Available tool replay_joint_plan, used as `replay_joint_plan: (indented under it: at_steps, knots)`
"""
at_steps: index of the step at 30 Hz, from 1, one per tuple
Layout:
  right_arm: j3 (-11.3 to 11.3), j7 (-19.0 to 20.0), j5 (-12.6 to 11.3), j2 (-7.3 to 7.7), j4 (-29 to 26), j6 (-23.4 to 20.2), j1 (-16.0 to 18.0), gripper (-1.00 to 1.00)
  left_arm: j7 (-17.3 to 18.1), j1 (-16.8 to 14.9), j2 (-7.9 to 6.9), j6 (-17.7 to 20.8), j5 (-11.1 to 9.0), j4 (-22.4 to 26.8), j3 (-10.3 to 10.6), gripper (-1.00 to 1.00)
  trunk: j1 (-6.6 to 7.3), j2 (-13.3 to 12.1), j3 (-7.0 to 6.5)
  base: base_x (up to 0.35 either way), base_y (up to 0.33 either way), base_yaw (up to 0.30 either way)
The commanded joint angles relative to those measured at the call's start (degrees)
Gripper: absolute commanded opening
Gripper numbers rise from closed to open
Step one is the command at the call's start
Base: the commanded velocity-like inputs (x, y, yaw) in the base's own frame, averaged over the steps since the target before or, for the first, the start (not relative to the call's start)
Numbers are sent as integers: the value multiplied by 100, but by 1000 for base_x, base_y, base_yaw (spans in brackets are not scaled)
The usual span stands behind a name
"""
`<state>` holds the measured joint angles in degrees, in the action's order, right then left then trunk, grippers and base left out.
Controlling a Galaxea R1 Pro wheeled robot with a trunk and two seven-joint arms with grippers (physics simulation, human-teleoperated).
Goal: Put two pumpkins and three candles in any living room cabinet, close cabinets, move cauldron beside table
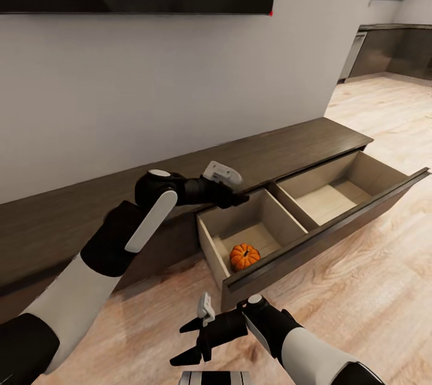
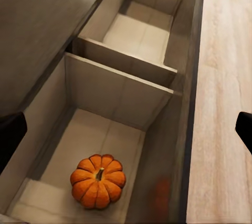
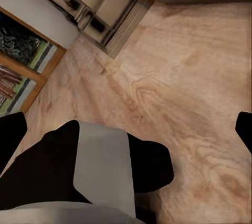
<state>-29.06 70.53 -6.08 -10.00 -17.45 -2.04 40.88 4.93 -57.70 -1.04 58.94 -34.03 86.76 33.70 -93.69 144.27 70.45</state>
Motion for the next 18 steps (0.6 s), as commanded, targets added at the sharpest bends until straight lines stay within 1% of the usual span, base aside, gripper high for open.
replay_joint_plan:
  at_steps: [1, 3, 4, 12, 15, 18]
  knots:
    - [-39, -36, -63, 0, 33, -8, 7, 100, 52, -4, -46, 10, 10, 5, 0, 100, 1, 1, 4, 0, 0, 0]
    - [-43, -80, -66, 0, 74, 4, 7, 100, 49, -4, -93, 7, -37, 6, 0, 100, 1, 1, 4, 0, 0, 0]
    - [-44, -120, -68, 0, 126, 17, 7, 100, 44, -5, -148, 4, -97, 7, 3, 100, 3, 0, -18, 0, 0, 0]
    - [-41, -127, -69, 0, 136, 27, 7, 100, -5, -4, -164, -3, -94, -2, 5, 100, 24, -11, -196, 0, 0, 0]
    - [-43, -127, -63, 0, 136, 28, 7, 100, -162, -5, -228, -4, -98, -18, 6, 100, 32, -15, -262, 0, 0, 0]
    - [-42, -127, -61, 0, 137, 28, 7, 100, -299, -4, -324, -5, -143, -25, 12, 100, 39, -19, -329, 0, 0, 0]
